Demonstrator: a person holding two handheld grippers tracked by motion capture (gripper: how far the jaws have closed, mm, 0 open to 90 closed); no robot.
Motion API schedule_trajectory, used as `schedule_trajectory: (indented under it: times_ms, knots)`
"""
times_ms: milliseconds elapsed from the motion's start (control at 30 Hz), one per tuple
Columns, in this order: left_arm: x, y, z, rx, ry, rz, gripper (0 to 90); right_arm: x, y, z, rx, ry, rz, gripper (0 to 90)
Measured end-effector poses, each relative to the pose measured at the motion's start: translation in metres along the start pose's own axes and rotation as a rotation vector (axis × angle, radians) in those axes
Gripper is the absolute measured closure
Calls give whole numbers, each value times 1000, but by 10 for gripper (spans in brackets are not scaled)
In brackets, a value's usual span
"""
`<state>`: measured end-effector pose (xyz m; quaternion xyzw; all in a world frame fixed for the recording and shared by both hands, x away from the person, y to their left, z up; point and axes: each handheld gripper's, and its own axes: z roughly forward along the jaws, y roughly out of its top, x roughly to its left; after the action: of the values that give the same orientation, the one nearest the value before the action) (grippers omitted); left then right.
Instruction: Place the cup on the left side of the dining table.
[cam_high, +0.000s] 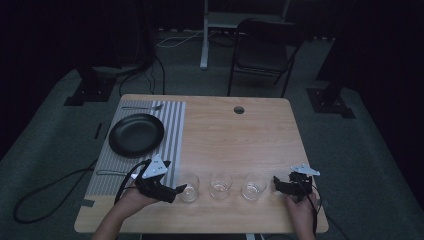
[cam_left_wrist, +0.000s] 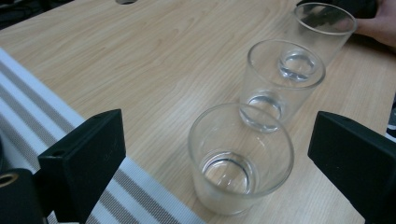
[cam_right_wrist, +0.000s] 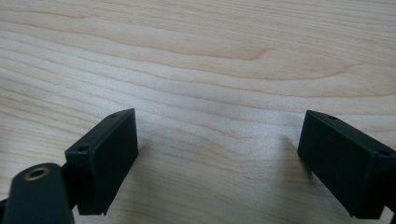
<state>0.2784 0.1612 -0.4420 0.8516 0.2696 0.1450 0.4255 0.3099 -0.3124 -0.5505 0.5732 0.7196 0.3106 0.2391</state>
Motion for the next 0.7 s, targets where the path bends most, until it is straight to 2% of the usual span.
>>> schedule_trajectory:
  times_ms: [233,433,467,567,700]
  knots:
    - [-4,10,11,27,-7,30,45,0,0,0,0,0,-1,117]
    - [-7,15,20,44,-33,40,45,0,0,0,0,0,0,117]
    - [-10,18,26,56,-48,54,45,0,0,0,0,0,0,117]
    - [-11,20,31,71,-65,51,46,0,0,0,0,0,0,117]
    - [-16,24,39,93,-68,73,46,0,0,0,0,0,0,117]
